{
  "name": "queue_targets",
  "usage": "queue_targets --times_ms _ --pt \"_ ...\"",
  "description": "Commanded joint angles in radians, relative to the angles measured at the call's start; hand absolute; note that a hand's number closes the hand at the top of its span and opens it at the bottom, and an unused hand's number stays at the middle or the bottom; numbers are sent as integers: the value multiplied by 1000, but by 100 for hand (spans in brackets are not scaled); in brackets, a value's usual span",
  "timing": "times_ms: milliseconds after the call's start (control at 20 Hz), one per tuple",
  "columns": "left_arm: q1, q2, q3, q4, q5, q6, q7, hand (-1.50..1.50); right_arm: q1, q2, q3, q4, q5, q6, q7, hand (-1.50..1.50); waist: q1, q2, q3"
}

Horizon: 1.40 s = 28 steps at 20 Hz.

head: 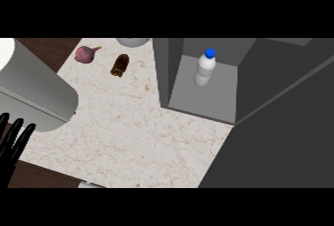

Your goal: Pick up the bottled water, place it into the cabinet and close the cabinet

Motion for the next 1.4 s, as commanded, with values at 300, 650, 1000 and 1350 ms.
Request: queue_targets --times_ms 300,650,1000,1350 --pt "-9 9 18 15 17 -19 4 -150 -125 39 70 -15 1 6 110 150 -5 8 -4" --pt "-2 22 27 22 24 -41 8 -150 -99 71 90 19 -56 -2 110 150 11 22 -3" --pt "-31 28 39 17 27 -57 5 -150 -88 83 98 61 -142 27 95 150 52 51 2" --pt "-43 37 56 31 37 -71 6 -150 -127 135 8 91 -150 -33 126 150 43 51 3"
